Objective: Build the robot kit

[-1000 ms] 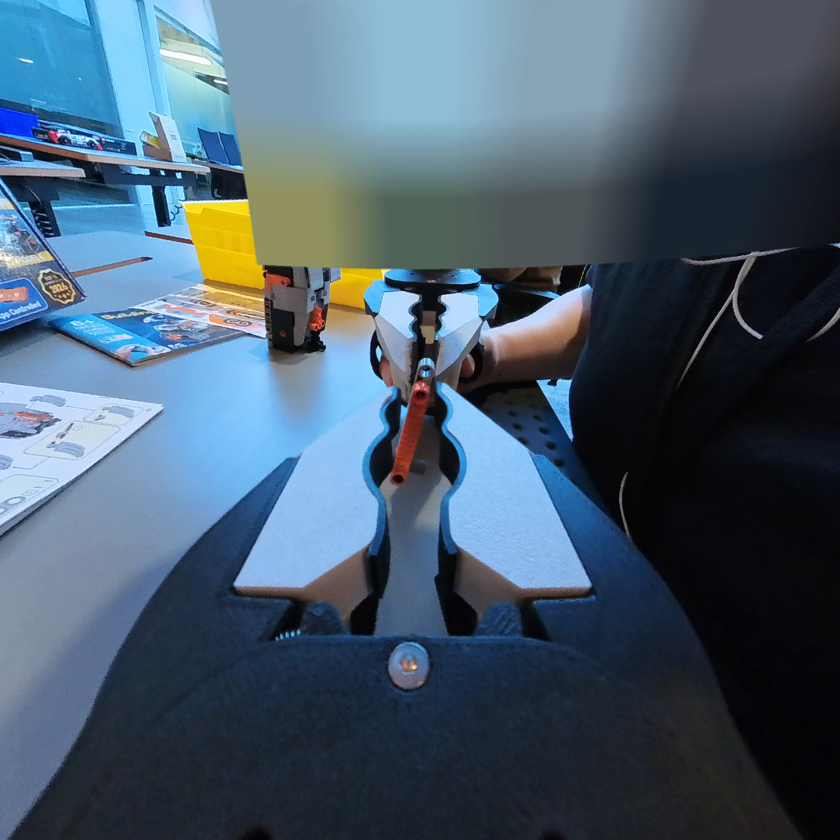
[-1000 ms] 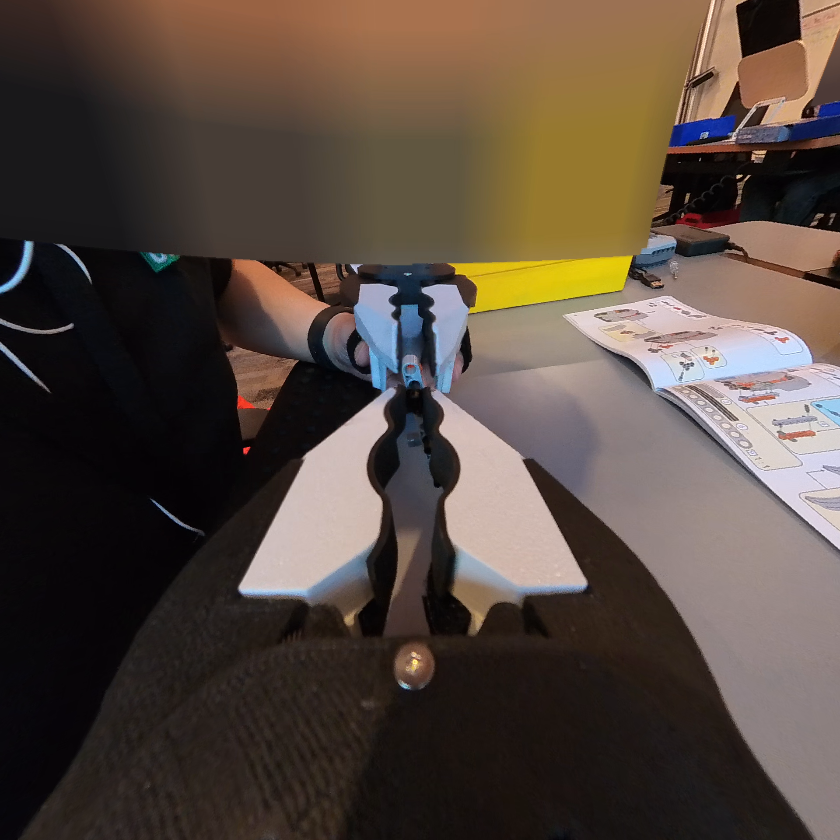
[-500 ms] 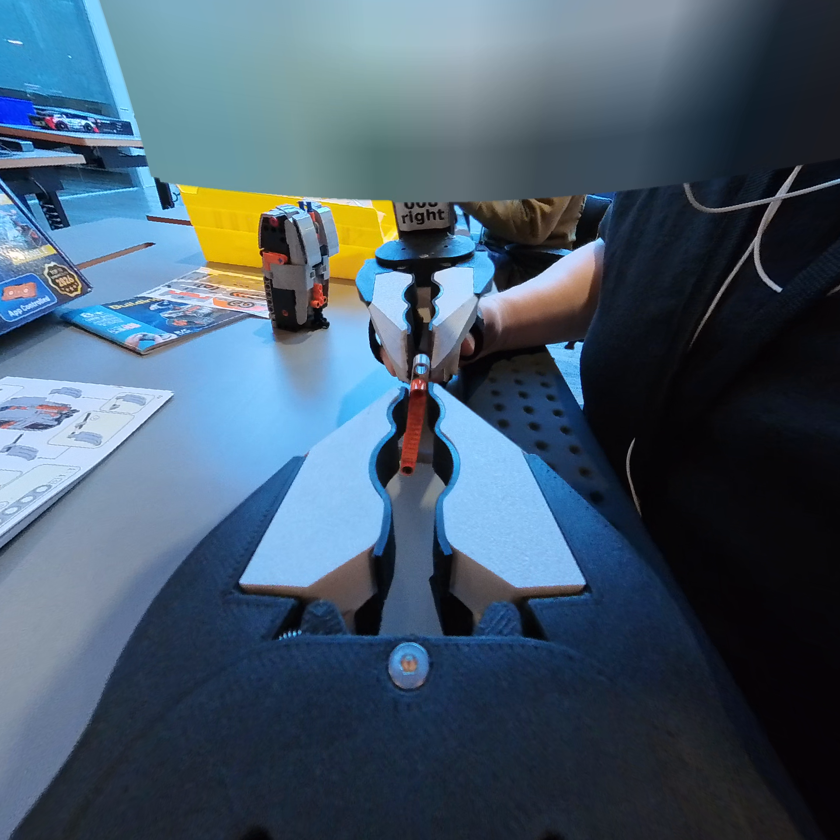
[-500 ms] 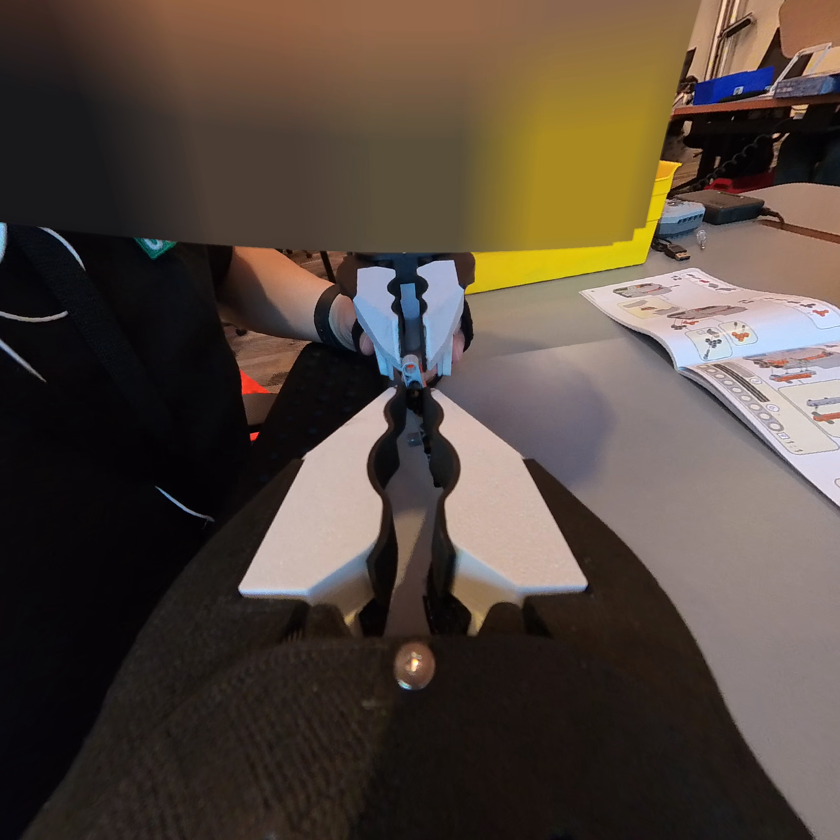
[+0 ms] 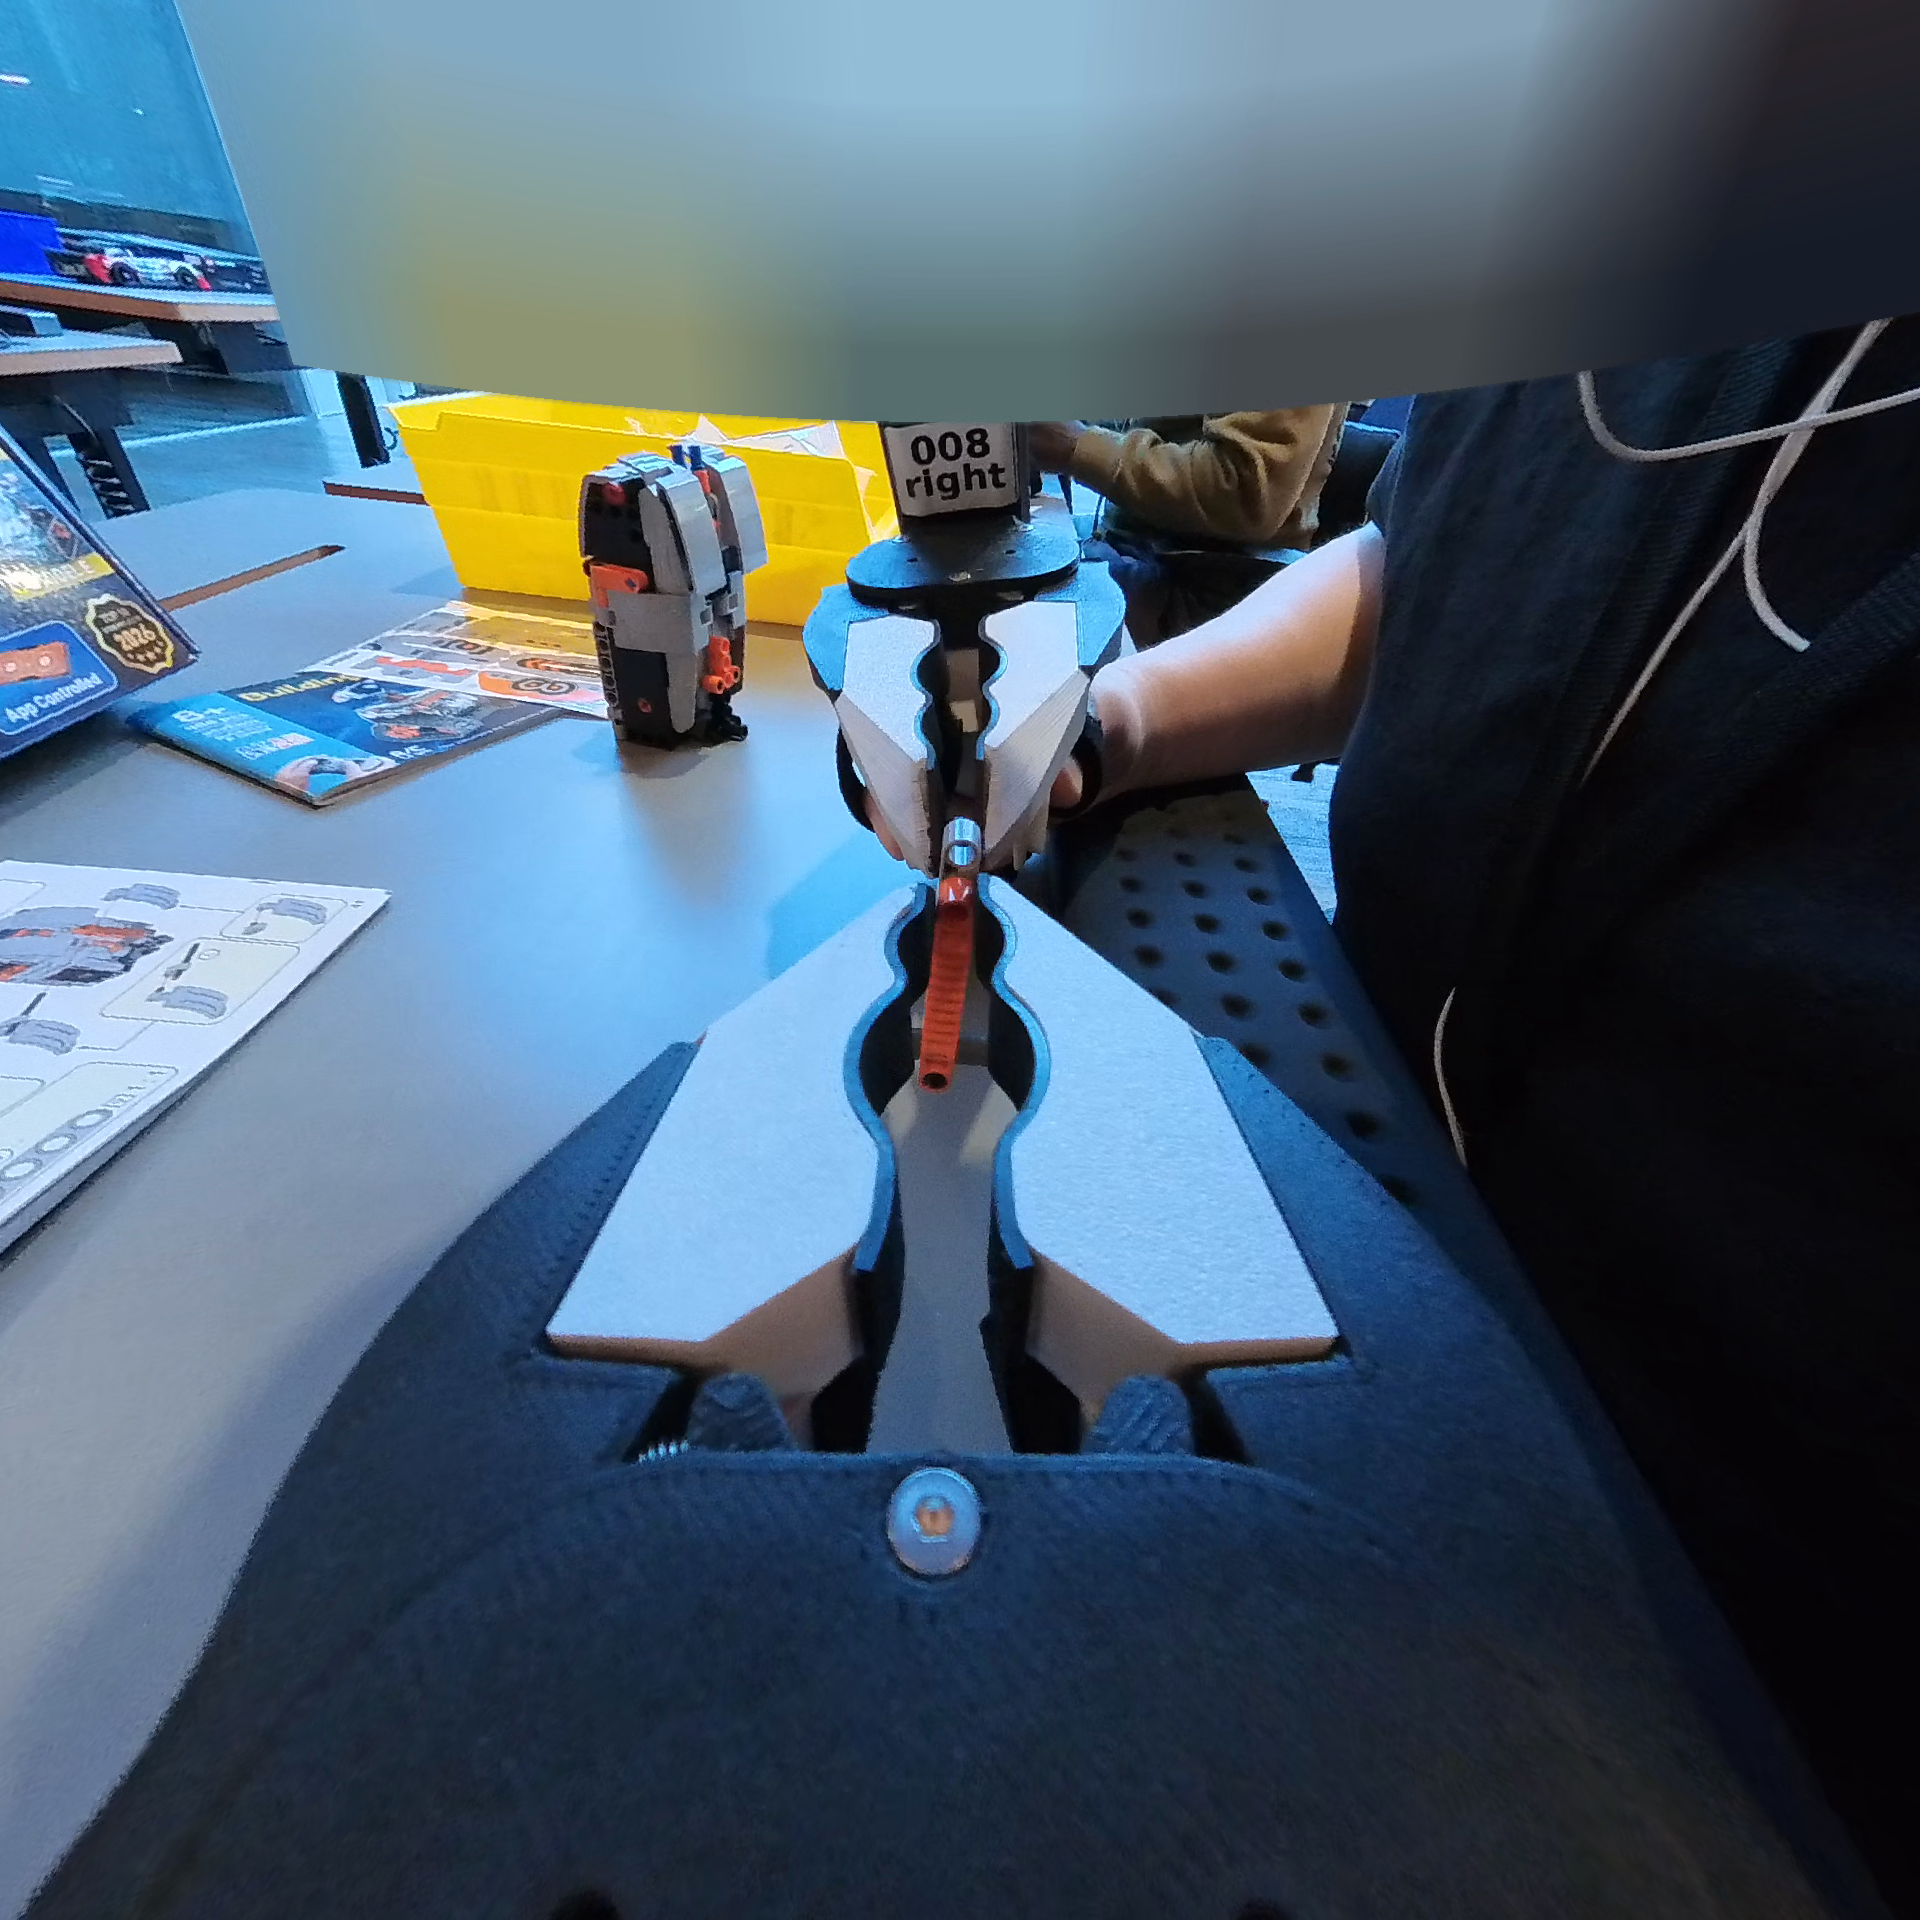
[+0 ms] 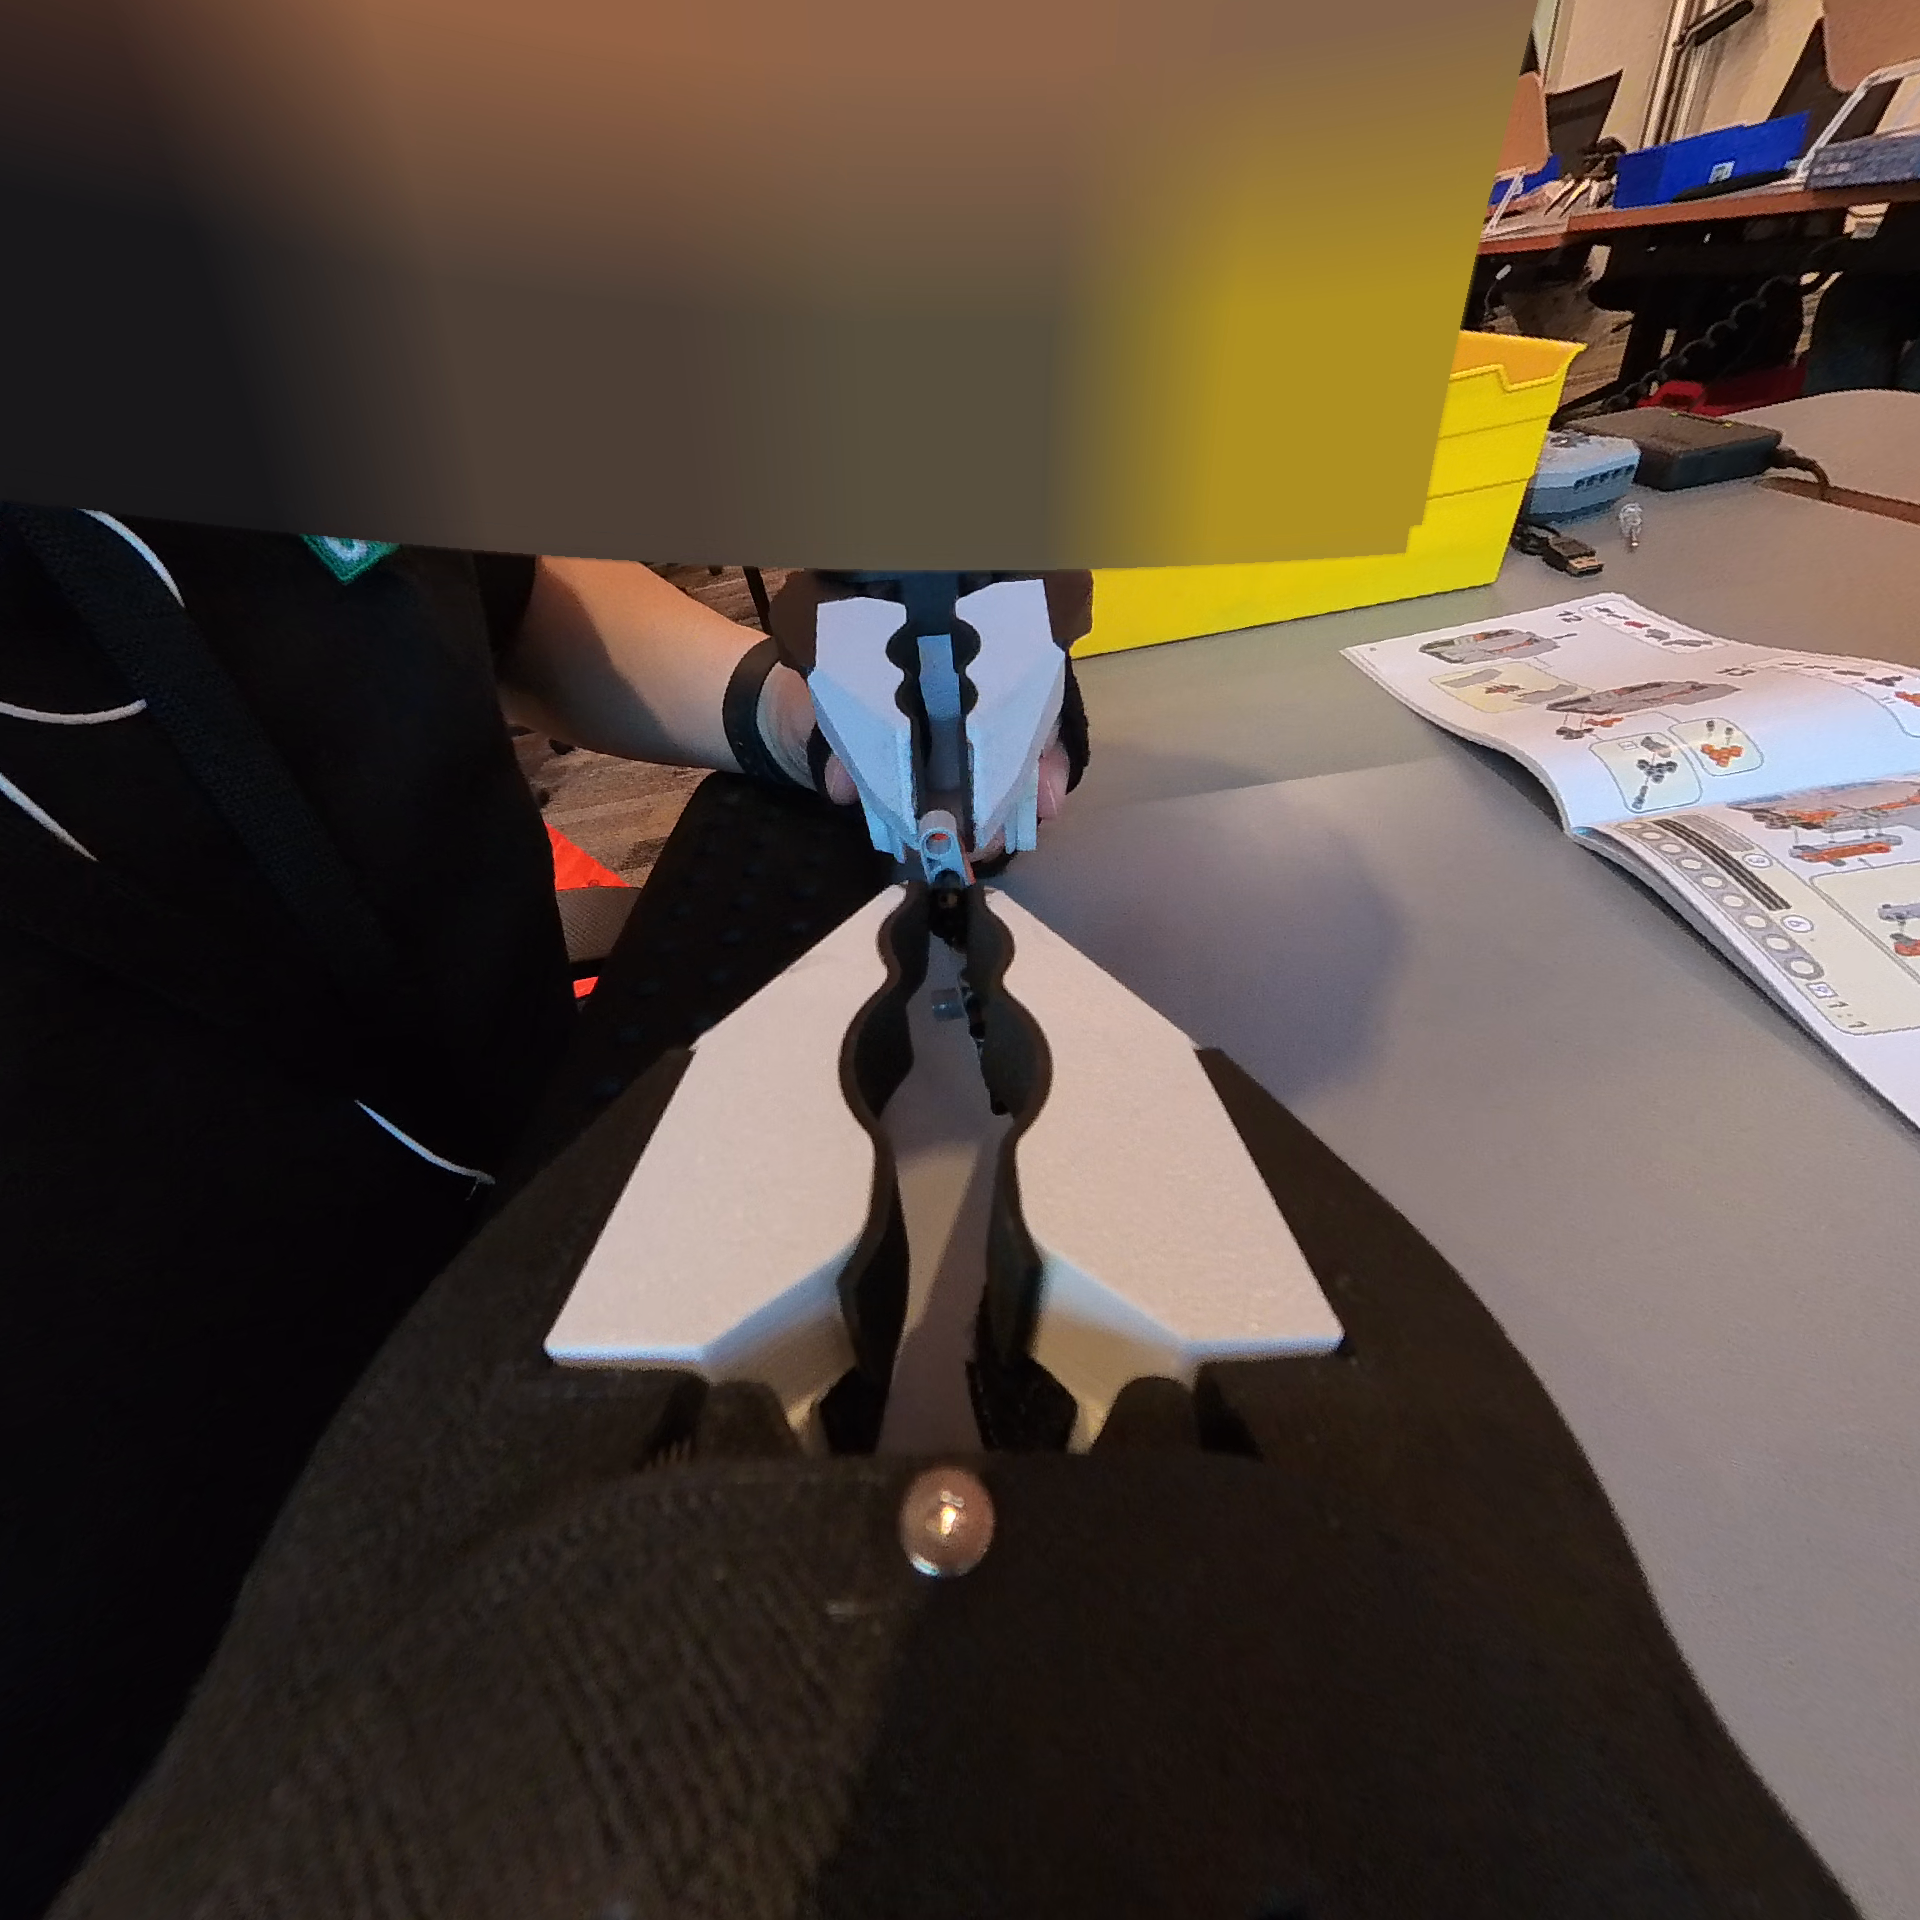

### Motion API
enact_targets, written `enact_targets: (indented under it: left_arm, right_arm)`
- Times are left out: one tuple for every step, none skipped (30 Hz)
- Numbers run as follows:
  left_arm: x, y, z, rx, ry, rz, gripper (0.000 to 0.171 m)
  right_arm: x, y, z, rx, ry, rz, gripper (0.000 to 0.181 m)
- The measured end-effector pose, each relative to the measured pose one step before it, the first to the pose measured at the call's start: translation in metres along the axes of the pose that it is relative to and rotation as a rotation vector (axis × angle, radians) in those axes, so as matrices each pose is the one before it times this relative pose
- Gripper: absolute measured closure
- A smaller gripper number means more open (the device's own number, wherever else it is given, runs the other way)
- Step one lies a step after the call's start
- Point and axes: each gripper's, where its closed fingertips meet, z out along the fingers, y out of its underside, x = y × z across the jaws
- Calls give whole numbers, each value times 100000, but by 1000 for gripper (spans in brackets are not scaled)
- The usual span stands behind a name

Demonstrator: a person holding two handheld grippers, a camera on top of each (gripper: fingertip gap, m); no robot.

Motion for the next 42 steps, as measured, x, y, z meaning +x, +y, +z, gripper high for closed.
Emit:
enact_targets:
  left_arm:
    - [-13,12,5,-110,14,-189,167]
    - [-17,36,36,-292,-114,1,165]
    - [-39,73,53,-561,-450,131,161]
    - [38,62,47,-541,74,396,163]
    - [49,49,27,-346,100,385,165]
    - [-5,22,11,-153,-174,221,166]
    - [-15,-4,-4,-45,-90,46,166]
    - [-12,14,6,-113,-89,-5,166]
    - [1,43,5,-253,-31,10,166]
    - [33,86,21,-605,282,-229,166]
    - [49,129,16,-877,430,-585,166]
    - [50,141,30,-977,288,-596,166]
    - [54,160,50,-1195,121,-280,166]
    - [46,143,46,-985,87,-157,166]
    - [52,83,21,-529,271,-445,166]
    - [70,25,-13,-62,847,-1258,166]
    - [70,109,-23,-500,883,-2348,166]
    - [25,214,-2,-1241,202,-2323,166]
    - [8,176,-23,-1022,-550,-1110,166]
    - [38,123,-34,-550,-513,-339,166]
    - [42,85,-21,-403,-327,-500,166]
    - [-36,29,-16,5,-420,-692,166]
    - [-16,57,8,-329,-271,-567,166]
    - [-32,5,-4,19,-493,-33,166]
    - [-55,40,6,-236,-443,-27,166]
    - [-44,-29,-15,203,26,-531,166]
    - [-27,34,2,-119,345,-1141,166]
    - [-2,-6,-16,145,453,-1156,166]
    - [6,3,-17,112,273,-1241,166]
    - [31,-6,-6,390,104,-1413,166]
    - [29,-39,-17,491,76,-956,167]
    - [8,21,-2,-63,95,-381,166]
    - [-35,-20,-8,182,213,-647,167]
    - [-45,44,7,-308,23,-585,167]
    - [0,9,-9,36,145,-169,167]
    - [-1,3,7,-3,55,-211,167]
    - [27,5,7,-15,-32,272,167]
    - [56,73,40,-477,228,188,167]
    - [60,54,22,-406,152,354,167]
    - [4,30,31,-190,-353,432,167]
    - [-13,60,32,-459,-217,238,167]
    - [-33,-18,-17,161,-62,-276,167]
  right_arm:
    - [6,-9,-7,125,-185,504,175]
    - [19,-23,-17,140,-6,138,175]
    - [-6,-60,-10,354,-117,155,175]
    - [1,-4,-13,82,-79,176,175]
    - [6,20,-5,-95,-2,131,175]
    - [-23,-12,7,22,-131,-72,175]
    - [0,23,8,-105,0,21,175]
    - [26,10,9,-31,-84,404,175]
    - [20,7,-9,15,-93,388,175]
    - [-10,32,7,-140,-189,202,175]
    - [-27,55,17,-290,-170,178,175]
    - [-29,82,9,-324,-150,207,175]
    - [-36,73,12,-288,-189,436,175]
    - [-26,67,-2,-130,-299,546,175]
    - [-41,74,14,-125,-420,556,176]
    - [-53,36,32,54,-505,615,176]
    - [-99,83,46,-110,-992,1117,176]
    - [-13,224,72,-1045,-448,918,175]
    - [4,233,89,-1292,284,-642,176]
    - [-19,133,90,-912,248,-666,175]
    - [-26,69,58,-353,-325,313,175]
    - [12,5,34,91,-279,904,175]
    - [29,34,22,-170,-292,927,175]
    - [1,34,10,-119,-232,640,175]
    - [69,27,22,-198,419,173,175]
    - [22,20,2,-94,150,125,175]
    - [22,76,25,-421,50,600,175]
    - [-1,31,14,-213,-2,234,175]
    - [-8,31,29,-254,298,-460,175]
    - [-11,26,10,-163,36,-78,175]
    - [-31,8,12,28,-280,248,175]
    - [-10,42,24,-297,-239,298,175]
    - [16,-1,13,-27,-52,277,175]
    - [60,51,24,-386,222,324,175]
    - [1,56,25,-350,242,-237,175]
    - [-14,25,22,-248,150,-384,175]
    - [-7,6,1,-24,-294,372,175]
    - [-38,3,-3,36,-257,169,175]
    - [-67,53,24,-340,-110,-387,175]
    - [-33,45,9,-209,-5,8,175]
    - [36,18,0,-135,15,458,175]
    - [7,45,36,-314,-32,284,175]
